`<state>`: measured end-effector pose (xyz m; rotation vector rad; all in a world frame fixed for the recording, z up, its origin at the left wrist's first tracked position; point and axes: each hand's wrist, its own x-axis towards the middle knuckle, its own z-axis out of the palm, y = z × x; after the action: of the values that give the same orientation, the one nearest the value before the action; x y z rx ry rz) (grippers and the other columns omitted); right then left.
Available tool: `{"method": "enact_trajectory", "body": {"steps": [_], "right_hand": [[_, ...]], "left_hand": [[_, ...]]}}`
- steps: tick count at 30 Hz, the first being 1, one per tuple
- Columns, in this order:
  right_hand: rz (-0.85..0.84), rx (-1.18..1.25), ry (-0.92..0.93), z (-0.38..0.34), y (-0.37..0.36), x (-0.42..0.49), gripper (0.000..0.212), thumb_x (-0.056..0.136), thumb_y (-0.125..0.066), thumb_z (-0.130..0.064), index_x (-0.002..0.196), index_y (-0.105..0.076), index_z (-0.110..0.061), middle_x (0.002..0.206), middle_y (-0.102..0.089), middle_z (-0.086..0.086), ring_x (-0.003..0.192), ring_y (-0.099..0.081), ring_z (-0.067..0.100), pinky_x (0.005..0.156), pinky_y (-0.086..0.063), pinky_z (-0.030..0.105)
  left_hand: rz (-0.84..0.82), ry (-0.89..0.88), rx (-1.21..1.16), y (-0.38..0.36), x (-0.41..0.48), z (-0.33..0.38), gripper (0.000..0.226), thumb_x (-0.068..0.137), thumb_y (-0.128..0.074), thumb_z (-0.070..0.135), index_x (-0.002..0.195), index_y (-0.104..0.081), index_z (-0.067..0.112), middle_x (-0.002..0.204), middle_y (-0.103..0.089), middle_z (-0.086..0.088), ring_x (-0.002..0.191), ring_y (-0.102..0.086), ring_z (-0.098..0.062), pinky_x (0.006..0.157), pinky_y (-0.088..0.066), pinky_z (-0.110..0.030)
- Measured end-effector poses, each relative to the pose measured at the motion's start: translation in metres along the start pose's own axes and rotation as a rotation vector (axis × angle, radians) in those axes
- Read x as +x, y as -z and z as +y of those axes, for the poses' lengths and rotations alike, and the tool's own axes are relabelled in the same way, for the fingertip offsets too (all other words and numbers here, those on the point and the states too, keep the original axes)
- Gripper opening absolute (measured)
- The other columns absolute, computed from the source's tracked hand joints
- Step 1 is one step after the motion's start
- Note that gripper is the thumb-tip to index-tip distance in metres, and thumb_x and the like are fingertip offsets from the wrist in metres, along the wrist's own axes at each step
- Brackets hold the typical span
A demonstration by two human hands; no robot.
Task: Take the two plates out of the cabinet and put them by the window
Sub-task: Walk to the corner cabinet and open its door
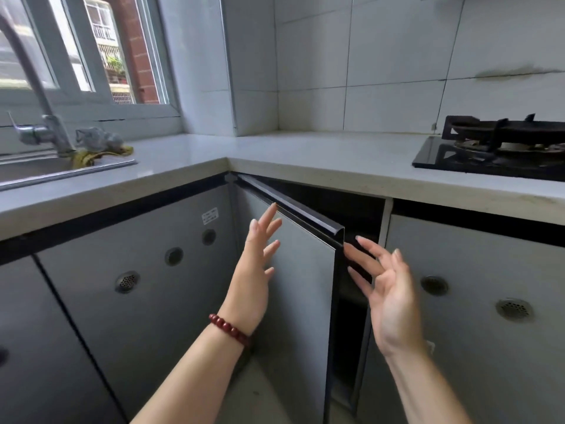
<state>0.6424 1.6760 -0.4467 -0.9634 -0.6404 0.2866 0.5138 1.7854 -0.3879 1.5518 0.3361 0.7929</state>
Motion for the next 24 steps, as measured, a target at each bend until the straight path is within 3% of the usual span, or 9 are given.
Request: {"method": "enact_trajectory", "body": {"steps": [7,24], "right_hand": [[-0.113,-0.018,-0.025,0.008,-0.011,-0.013,0.051,0.093,-0.024,-0.045,0.117,-0.060,-0.018,0.111,-0.073,-0.002,0.118,-0.058,0.012,0.102,-0.039,0.037],[-0.409,-0.073,-0.090,0.027,-0.059,-0.042,0.058,0.092,-0.016,-0.052,0.126,-0.056,-0.026,0.119,-0.068,-0.011,0.126,-0.049,0.004,0.113,-0.024,0.046]], "left_hand": [[0.014,0.015,0.038,0.008,-0.018,-0.001,0.057,0.073,-0.017,0.065,0.123,-0.043,0.054,0.138,-0.045,0.020,0.128,-0.041,-0.012,0.109,-0.023,-0.047],[0.221,0.029,0.061,0.053,-0.048,-0.009,0.060,0.083,-0.011,0.070,0.130,-0.041,0.049,0.138,-0.046,0.020,0.128,-0.043,-0.012,0.110,-0.022,-0.053]]}}
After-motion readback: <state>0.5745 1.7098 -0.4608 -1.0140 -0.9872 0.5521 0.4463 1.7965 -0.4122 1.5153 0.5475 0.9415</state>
